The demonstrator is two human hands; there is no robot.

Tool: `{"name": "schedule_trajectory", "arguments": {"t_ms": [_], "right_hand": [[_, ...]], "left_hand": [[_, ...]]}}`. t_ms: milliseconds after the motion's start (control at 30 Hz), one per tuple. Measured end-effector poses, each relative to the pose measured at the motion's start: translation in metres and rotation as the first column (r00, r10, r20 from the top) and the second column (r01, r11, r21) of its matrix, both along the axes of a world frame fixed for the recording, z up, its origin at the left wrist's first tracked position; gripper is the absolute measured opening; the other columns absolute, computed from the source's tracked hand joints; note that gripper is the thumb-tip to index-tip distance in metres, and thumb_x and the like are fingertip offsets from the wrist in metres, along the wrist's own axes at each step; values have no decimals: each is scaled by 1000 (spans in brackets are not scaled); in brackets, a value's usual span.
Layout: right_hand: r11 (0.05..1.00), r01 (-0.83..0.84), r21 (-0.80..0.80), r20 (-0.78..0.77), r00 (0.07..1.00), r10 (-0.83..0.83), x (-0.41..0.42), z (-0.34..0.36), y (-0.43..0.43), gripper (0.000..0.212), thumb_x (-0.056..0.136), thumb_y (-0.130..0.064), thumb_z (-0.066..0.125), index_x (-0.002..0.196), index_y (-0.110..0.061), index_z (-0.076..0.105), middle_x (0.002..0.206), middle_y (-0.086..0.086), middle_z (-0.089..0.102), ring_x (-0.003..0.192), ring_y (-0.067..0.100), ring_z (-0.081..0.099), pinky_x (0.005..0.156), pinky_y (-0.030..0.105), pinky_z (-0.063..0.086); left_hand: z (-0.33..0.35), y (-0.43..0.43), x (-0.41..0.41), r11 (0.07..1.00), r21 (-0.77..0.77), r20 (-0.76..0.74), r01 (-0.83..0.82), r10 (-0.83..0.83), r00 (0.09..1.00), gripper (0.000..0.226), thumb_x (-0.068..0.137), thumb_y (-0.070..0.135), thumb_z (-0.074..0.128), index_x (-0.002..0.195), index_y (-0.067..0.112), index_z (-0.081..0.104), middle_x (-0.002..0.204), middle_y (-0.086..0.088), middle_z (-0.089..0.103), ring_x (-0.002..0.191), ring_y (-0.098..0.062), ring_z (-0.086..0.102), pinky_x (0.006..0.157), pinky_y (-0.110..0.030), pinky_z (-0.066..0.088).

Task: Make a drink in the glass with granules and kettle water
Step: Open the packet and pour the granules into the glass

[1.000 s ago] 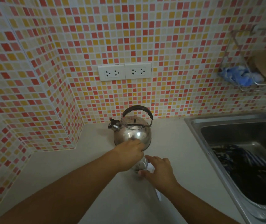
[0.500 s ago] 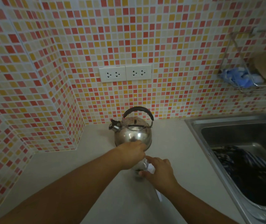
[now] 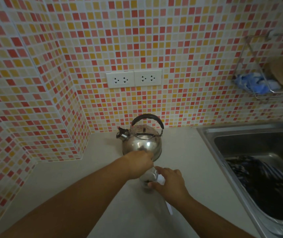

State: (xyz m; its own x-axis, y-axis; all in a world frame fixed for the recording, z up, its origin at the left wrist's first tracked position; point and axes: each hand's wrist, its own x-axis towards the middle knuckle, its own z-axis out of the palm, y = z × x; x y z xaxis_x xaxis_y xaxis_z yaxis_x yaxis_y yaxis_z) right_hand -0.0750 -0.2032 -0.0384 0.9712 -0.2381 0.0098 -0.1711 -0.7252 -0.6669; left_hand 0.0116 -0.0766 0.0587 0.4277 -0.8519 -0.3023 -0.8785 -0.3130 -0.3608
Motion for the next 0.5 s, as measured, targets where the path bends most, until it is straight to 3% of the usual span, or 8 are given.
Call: {"name": "schedule_trajectory", "arguments": {"t_ms": [167,333,500], "right_hand": [[1000,4,-15,-11,1000,-4,1,-3,-1,67,70,-56,66,129,-30,49,126,-7,58,110,19,42,84,27,31],[1000,2,-20,-2,1000,-2,2,-2,0,66,69,-56,67,128,-31,50,123,-7,59,108,20,43,82,26,30],[1000,8,-24,-6,1000,-8,1,-2,0,66,70,-56,66,129,-32,48,125,-8,58,109,20,42,83,26,29]], "left_hand": [[-3,1,2,997,-46,-49,-58,56,997,39,93,4,54,131,6,54,141,-12,45,124,-26,49,104,-34,44],[-1,-3,3,992,-70,-132,-101,91,987,34,93,4,52,126,5,58,132,-11,58,120,-26,54,102,-33,45],[-6,-4,5,992,-85,-104,-97,88,991,31,97,12,38,115,-2,59,122,-21,60,113,-37,56,97,-47,46]]}}
